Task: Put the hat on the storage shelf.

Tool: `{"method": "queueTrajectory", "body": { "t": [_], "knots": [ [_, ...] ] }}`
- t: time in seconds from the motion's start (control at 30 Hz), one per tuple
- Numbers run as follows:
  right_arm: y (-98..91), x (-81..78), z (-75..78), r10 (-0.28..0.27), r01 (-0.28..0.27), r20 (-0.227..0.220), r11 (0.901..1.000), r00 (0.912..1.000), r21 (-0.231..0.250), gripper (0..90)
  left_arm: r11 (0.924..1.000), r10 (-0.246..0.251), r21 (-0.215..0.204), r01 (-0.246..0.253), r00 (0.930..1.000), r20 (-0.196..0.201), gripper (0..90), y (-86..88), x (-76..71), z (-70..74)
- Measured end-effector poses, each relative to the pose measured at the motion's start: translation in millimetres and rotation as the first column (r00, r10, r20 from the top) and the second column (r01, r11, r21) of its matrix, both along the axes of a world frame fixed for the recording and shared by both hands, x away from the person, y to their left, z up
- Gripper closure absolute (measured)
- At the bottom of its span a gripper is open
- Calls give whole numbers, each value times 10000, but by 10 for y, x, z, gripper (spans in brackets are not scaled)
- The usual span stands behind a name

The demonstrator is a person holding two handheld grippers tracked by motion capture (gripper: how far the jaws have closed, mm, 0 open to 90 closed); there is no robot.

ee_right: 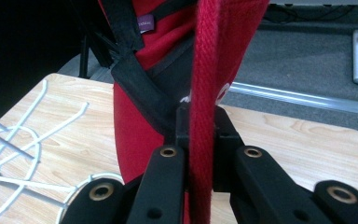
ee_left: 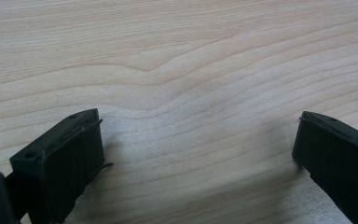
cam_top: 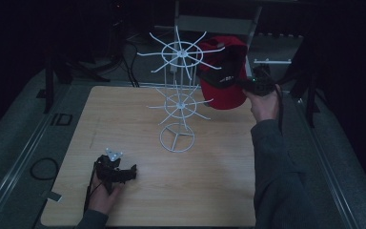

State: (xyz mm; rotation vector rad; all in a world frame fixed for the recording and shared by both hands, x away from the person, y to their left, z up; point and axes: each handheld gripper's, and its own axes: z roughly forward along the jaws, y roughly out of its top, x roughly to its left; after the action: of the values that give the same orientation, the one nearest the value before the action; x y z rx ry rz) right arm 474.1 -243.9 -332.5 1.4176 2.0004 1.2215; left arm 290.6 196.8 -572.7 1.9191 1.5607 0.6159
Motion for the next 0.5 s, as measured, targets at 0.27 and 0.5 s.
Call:
{"method": "queueTrajectory", "body": {
  "t": [0.27,0.5],
  "knots": [
    [28,-72,160,331,-333,258,9994,9991,62,858,10000,-6,2,6,10000,-10,19,0,0,1],
    [53,-120,231,578,-588,376,9980,9976,250,858,10000,-4,1,4,10000,-11,20,0,0,1]
  ]
}}
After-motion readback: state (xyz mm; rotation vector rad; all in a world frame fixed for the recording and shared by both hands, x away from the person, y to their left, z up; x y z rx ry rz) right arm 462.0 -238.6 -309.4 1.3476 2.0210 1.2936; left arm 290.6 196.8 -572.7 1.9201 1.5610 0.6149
